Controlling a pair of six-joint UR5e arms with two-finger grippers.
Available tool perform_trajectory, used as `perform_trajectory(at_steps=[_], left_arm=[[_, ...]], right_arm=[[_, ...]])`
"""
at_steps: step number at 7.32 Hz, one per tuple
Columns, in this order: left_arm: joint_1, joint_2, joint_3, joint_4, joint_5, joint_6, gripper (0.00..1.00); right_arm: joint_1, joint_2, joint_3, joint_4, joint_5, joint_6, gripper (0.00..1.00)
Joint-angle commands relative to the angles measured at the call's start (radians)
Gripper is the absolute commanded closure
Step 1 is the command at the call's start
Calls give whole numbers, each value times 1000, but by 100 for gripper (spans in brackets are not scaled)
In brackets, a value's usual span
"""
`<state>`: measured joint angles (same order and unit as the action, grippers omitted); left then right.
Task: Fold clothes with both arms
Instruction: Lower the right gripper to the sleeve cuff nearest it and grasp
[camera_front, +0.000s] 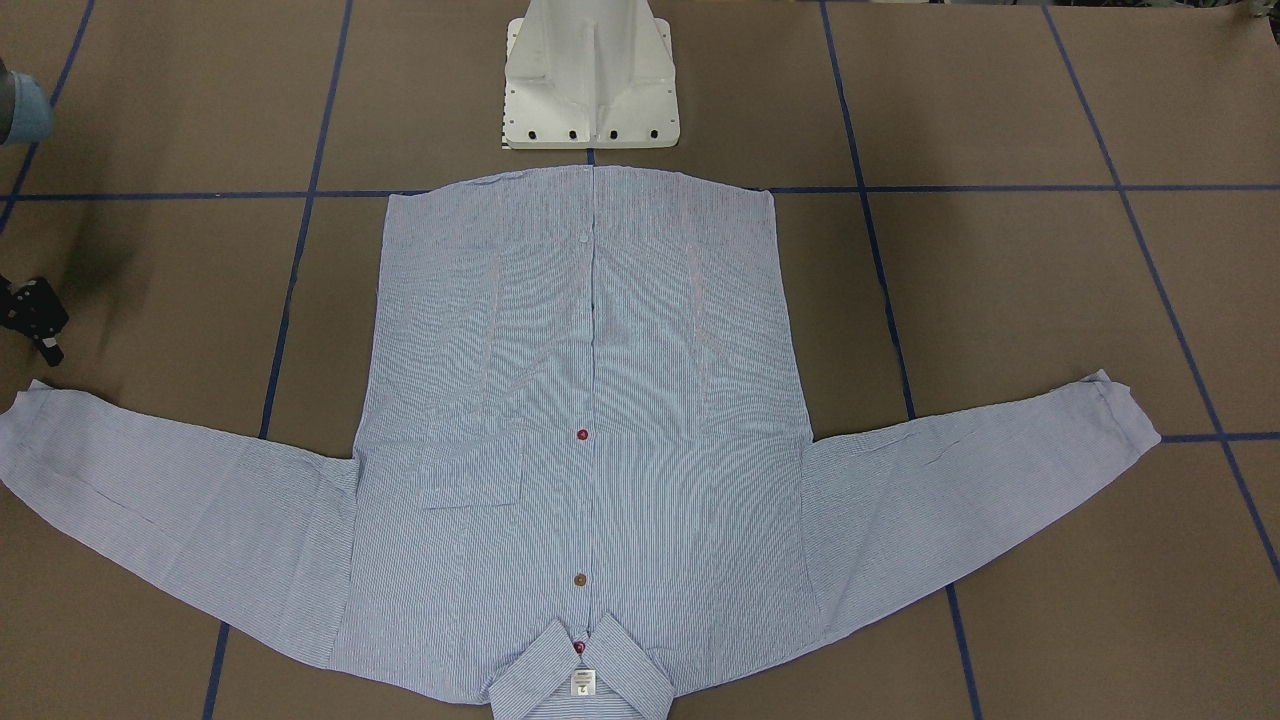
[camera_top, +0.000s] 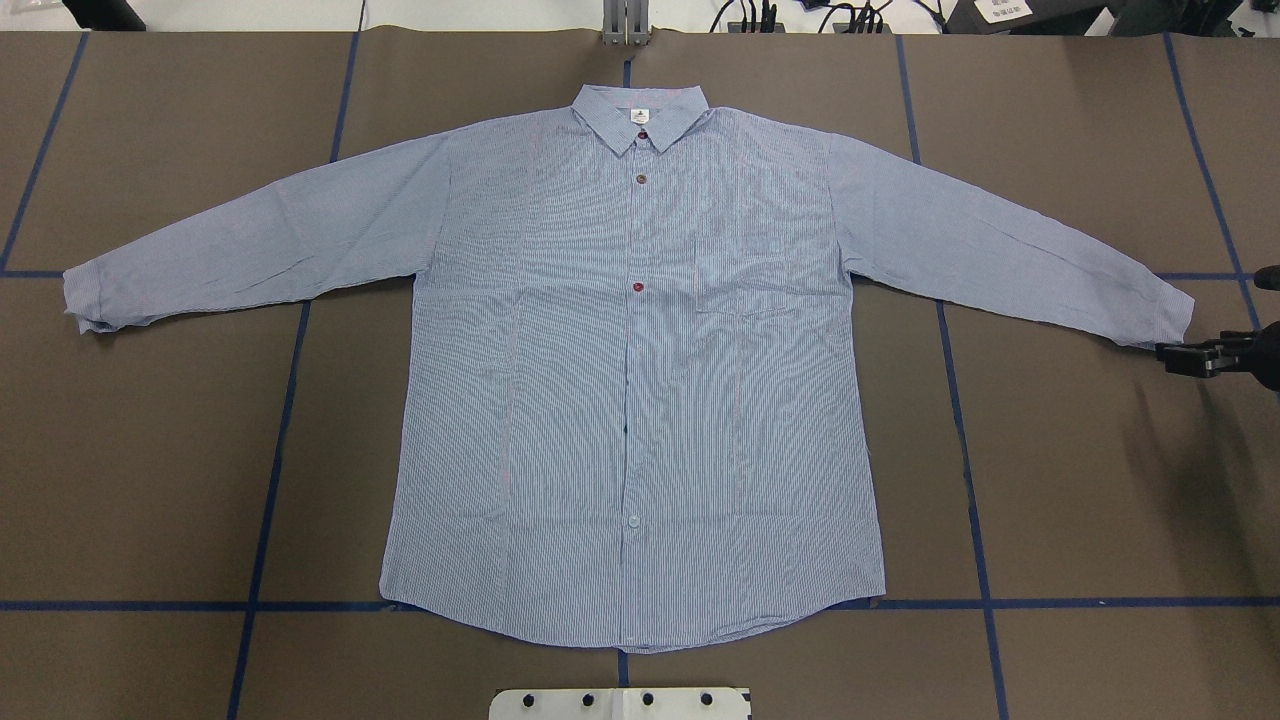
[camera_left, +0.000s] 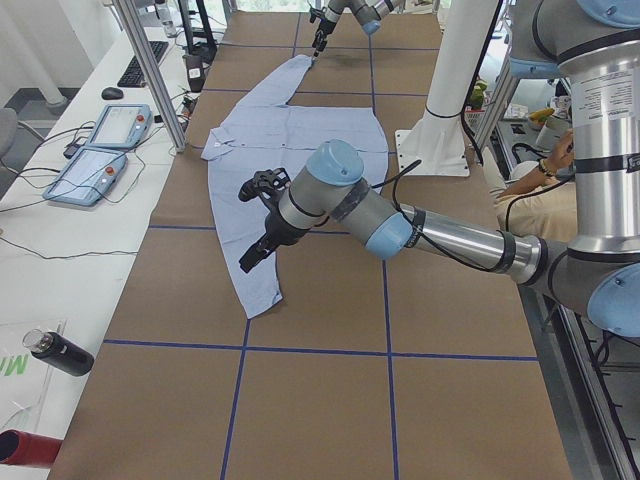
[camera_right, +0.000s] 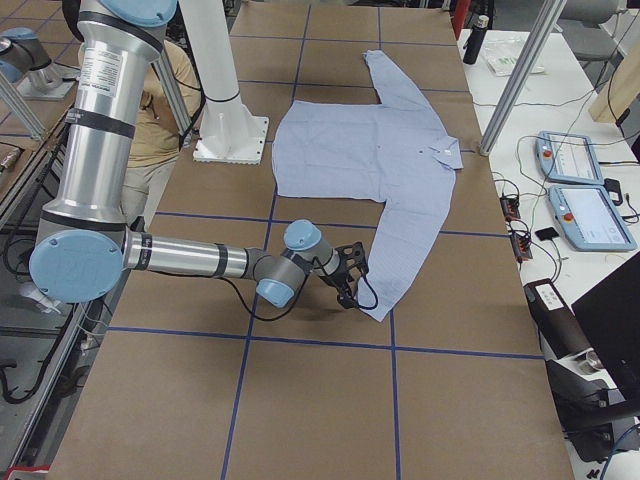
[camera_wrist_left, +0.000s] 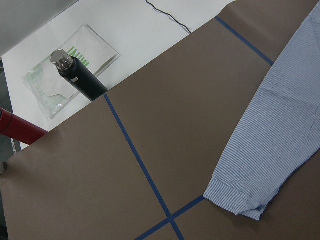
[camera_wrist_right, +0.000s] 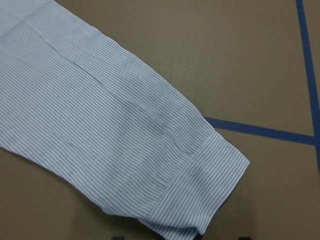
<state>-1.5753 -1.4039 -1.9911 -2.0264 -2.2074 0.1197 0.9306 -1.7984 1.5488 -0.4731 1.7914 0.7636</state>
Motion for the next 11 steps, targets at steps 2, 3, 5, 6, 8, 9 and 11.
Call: perform_trajectory(at_steps=[2, 3, 5, 6, 8, 9, 11], left_arm=[[1, 0, 2, 0, 0, 0, 0], [1, 0, 2, 0, 0, 0, 0], [1, 0, 2, 0, 0, 0, 0], [1, 0, 3, 0, 0, 0, 0], [1, 0, 2, 0, 0, 0, 0], [0, 0, 2, 0, 0, 0, 0], [0, 0, 3, 0, 0, 0, 0]], right_arm=[[-13, 19, -33, 1, -14, -18, 34], [-13, 57, -77, 1, -14, -20, 34], [-12, 80, -104, 2, -23, -24, 35], [-12, 77, -102, 2, -23, -26, 38], [-10, 76, -98, 2, -18, -24, 80], [-9, 74, -90, 2, -12, -24, 100], [-6, 70, -69, 1, -3, -24, 100]])
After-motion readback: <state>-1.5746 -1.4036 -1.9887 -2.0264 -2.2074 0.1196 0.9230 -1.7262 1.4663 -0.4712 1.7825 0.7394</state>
